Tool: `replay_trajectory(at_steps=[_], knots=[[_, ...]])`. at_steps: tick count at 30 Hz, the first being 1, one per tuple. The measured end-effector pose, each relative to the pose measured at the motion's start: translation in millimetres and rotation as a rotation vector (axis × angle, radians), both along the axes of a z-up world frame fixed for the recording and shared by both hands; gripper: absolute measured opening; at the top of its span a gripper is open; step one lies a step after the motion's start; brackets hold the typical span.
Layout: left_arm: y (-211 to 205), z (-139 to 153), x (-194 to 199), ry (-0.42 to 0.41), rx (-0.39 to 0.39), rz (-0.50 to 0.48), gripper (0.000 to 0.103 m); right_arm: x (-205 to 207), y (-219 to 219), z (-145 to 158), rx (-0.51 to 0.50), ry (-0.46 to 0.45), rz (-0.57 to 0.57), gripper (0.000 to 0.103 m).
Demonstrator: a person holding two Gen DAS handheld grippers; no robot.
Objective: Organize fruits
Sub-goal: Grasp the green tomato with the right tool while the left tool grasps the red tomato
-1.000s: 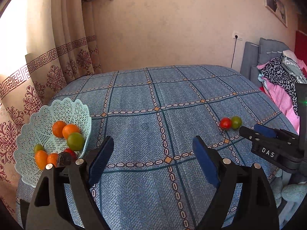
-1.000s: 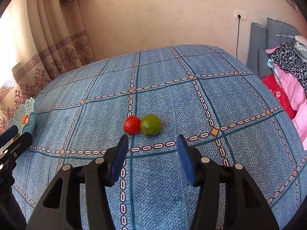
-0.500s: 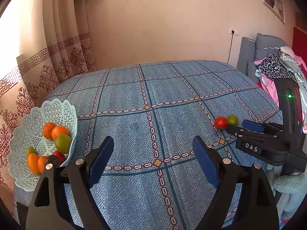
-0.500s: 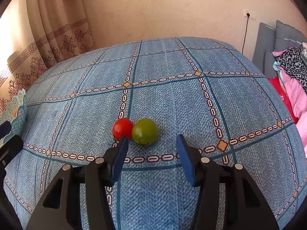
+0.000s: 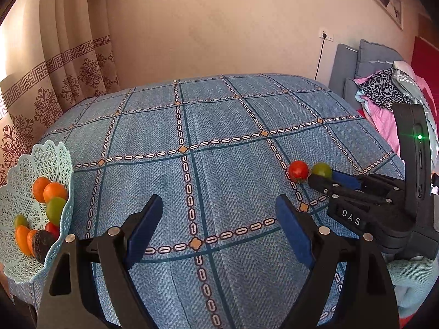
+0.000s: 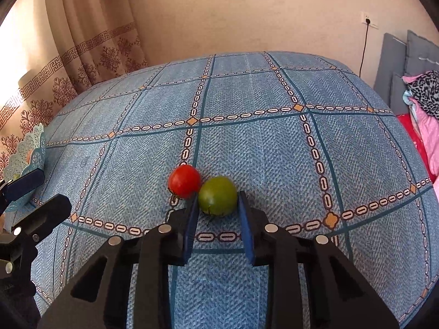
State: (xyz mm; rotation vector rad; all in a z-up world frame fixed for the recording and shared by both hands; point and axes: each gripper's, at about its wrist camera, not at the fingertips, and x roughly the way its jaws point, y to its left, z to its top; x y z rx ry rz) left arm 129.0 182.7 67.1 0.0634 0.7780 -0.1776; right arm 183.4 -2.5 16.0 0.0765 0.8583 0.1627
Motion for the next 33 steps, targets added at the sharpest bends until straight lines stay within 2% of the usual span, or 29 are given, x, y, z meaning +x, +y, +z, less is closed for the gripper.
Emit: replay_trajectory(at_steps=[12,20,27,33], knots=[[-42.6,-16.7,27.1,0.040,0.002,-0.076,0.083,-14.5,-30.9,7.4,0.009,-0.036,-0.081,0.028],[-64.8,-27.2,47.9,0.080,-0.005,-0.139,0.060,-16.5,-56.8,10.5,0.026,-0.058,-0.169,0.028],[-83.9,-34.9,56.4,0.094,-0.007,-0.168,0.055,-13.4,-69.6,11.5,0.064,-0.063,-0.214,0.028],[-100.2,-45.4,63.3,0.123,0.002,-0.184,0.033,-13.7,-70.3,9.3,0.075,-0.063,-0.215,0.028]])
